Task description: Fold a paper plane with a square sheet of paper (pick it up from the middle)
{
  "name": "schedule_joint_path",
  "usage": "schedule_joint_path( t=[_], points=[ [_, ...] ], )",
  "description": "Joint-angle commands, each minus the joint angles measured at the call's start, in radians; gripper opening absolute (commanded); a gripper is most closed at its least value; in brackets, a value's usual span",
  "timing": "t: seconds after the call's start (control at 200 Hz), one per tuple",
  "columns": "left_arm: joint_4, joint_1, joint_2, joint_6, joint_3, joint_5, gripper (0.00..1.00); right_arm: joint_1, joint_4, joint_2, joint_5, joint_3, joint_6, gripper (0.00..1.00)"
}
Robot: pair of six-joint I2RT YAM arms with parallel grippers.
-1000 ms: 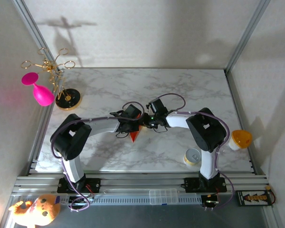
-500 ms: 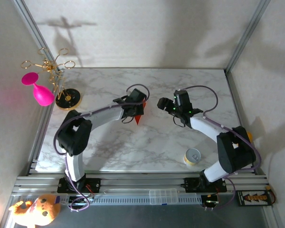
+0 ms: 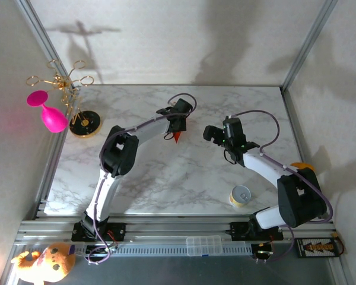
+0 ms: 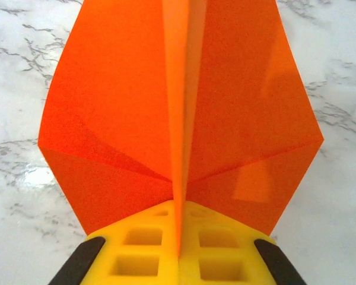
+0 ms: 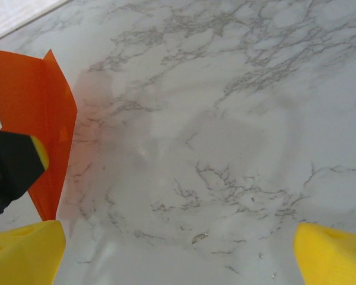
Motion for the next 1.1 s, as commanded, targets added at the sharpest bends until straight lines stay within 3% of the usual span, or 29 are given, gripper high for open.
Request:
schedule_joint_path(
  t=[0.0, 0.441, 1.097],
  points=[
    [-0.077, 0.010, 0.039, 0.023, 0.057, -0.002, 0.03, -0.007, 0.028, -0.021, -0.002, -0.022, -0.028, 0.99],
    [-0.108, 0.021, 0.103, 0.027, 0.106, 0.030, 0.18, -0.008, 0.035, -0.020, -0.036, -0.037, -0.008, 0.99],
    [-0.117, 0.009, 0.162, 0.008, 0.071, 0.029, 0.29, -0.008, 0.034, 0.030, -0.072, -0.016, 0.012, 0.99]
  ],
)
